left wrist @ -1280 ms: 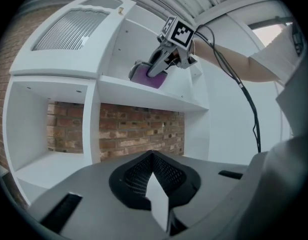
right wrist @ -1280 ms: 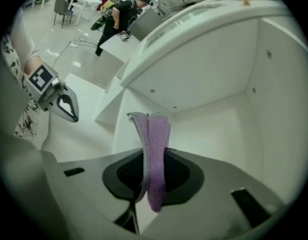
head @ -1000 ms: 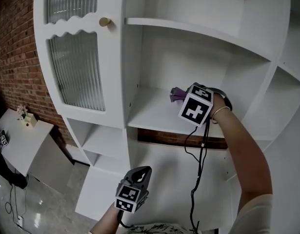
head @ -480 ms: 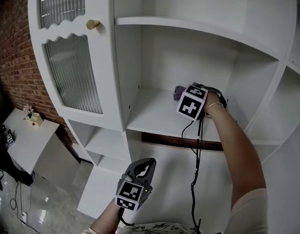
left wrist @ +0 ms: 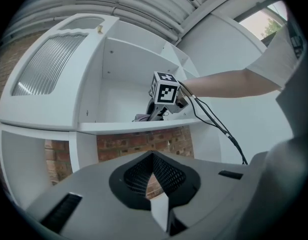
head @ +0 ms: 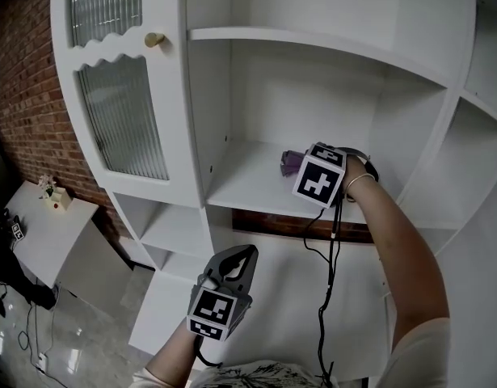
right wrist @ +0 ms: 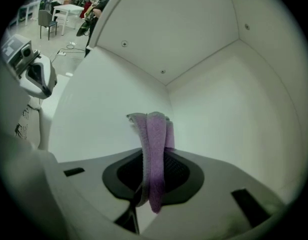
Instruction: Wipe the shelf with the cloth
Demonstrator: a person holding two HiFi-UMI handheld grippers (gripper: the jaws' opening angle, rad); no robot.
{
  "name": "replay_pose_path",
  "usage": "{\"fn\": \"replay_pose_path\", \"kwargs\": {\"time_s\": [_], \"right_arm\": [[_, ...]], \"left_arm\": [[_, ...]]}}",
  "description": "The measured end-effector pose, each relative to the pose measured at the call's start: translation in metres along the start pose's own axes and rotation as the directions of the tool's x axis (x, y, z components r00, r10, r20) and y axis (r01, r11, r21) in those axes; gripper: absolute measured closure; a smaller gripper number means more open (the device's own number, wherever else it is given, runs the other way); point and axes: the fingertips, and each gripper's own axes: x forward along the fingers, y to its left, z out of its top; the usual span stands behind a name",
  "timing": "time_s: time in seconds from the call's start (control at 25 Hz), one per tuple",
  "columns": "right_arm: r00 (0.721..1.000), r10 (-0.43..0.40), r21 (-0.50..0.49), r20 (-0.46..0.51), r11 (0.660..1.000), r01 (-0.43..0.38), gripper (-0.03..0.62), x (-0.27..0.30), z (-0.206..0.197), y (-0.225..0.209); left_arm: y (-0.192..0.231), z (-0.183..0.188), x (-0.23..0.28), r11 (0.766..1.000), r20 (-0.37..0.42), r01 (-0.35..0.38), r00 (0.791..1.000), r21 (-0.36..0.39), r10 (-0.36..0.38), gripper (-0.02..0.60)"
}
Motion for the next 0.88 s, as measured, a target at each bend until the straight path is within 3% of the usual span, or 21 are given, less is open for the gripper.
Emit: {"fn": "replay_pose_path", "kwargs": {"time_s": [0.36,0.72,0.88], "right_arm": [[0.997,0.072,-0.084,0.020,0.994,-0.070,0.516,-0.063,0.008,0.065],[0.979,0.198,-0.078,0.050,0.978,-0.194,0.516,-0.110,0.008,0.105],[0.989,0.127,-0.064,0.074,0.990,-0.123,0.516,-0.121,0.006,0.091]], "left_arm": [[-0.023,0.019,-0.006,0.999,0.037,0.045,0.998,0.010,-0.046,0.575],[-0.033,0.013,-0.006,0.996,0.030,0.080,0.996,-0.026,-0.079,0.575],[-0.038,0.011,-0.005,0.995,0.035,0.091,0.995,-0.041,-0.090,0.575]]}}
